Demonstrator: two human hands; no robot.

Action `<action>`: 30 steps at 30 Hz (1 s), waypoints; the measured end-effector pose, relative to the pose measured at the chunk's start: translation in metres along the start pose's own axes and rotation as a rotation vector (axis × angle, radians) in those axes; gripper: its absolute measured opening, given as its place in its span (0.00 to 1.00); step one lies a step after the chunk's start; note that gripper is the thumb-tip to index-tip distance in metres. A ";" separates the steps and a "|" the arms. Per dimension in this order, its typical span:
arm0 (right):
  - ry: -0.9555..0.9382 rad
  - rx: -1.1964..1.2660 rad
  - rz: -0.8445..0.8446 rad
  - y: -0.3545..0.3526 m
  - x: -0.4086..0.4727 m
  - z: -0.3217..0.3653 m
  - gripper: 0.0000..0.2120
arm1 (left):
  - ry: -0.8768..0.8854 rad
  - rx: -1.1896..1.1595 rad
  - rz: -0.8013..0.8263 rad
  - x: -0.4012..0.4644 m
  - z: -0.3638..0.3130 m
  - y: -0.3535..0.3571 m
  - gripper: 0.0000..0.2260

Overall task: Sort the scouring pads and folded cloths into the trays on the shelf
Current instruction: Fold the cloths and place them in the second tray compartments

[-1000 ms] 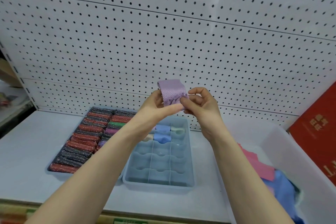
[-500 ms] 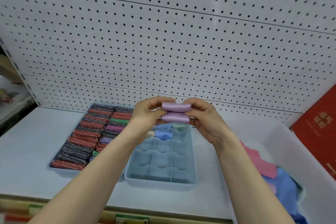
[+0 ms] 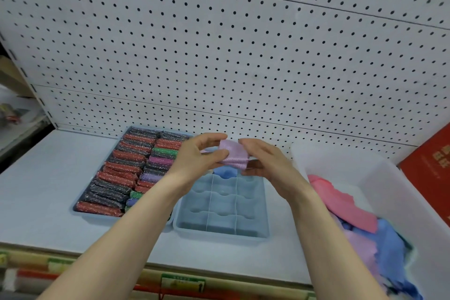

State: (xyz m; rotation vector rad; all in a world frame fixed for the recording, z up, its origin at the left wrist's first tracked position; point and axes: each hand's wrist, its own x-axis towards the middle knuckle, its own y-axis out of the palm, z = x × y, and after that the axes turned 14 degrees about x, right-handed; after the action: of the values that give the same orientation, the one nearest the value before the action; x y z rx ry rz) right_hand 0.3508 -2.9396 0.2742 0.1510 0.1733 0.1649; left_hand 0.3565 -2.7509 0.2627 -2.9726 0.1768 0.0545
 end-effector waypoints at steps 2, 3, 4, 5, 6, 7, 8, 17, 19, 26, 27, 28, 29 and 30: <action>0.031 -0.048 0.032 -0.002 0.000 -0.008 0.11 | 0.016 0.038 0.007 -0.001 0.004 0.000 0.14; 0.058 -0.054 0.045 -0.003 0.000 -0.012 0.11 | 0.012 0.055 0.017 0.000 0.009 0.000 0.14; 0.086 -0.062 0.060 -0.004 0.002 -0.016 0.12 | 0.007 0.069 0.033 0.000 0.015 0.000 0.14; 0.115 -0.078 0.078 -0.006 0.003 -0.020 0.12 | 0.005 0.096 0.049 0.001 0.021 0.000 0.14; 0.138 -0.119 0.082 -0.010 0.005 -0.024 0.11 | 0.013 0.141 0.065 0.002 0.029 0.001 0.15; 0.148 -0.167 0.057 -0.014 0.007 -0.029 0.10 | 0.030 0.203 0.080 0.004 0.036 0.002 0.15; 0.130 -0.240 0.000 -0.019 0.011 -0.034 0.09 | 0.049 0.275 0.092 0.006 0.044 0.004 0.15; -0.043 -0.938 -0.338 -0.048 0.052 -0.059 0.10 | 0.156 0.869 0.122 0.058 0.087 0.019 0.16; -0.026 -1.049 -0.308 -0.046 0.063 -0.072 0.14 | 0.178 0.950 0.158 0.072 0.093 0.027 0.17; -0.107 -1.439 -0.202 -0.039 0.082 -0.093 0.14 | 0.277 1.144 0.230 0.100 0.115 0.042 0.20; -0.111 -1.494 -0.190 -0.041 0.084 -0.096 0.17 | 0.274 1.152 0.224 0.101 0.117 0.042 0.18; -0.098 -1.542 -0.182 -0.043 0.086 -0.099 0.17 | 0.266 1.155 0.218 0.100 0.119 0.042 0.17; -0.064 -1.586 -0.169 -0.042 0.089 -0.099 0.17 | 0.258 1.150 0.211 0.100 0.119 0.041 0.16; -0.057 -1.633 -0.160 -0.042 0.091 -0.099 0.16 | 0.252 1.143 0.201 0.100 0.119 0.041 0.15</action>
State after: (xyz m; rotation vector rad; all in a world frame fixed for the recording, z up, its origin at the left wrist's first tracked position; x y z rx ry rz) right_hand 0.4276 -2.9507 0.1562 -1.4787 -0.0453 0.1018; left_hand 0.4473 -2.7831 0.1344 -1.8052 0.3785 -0.2955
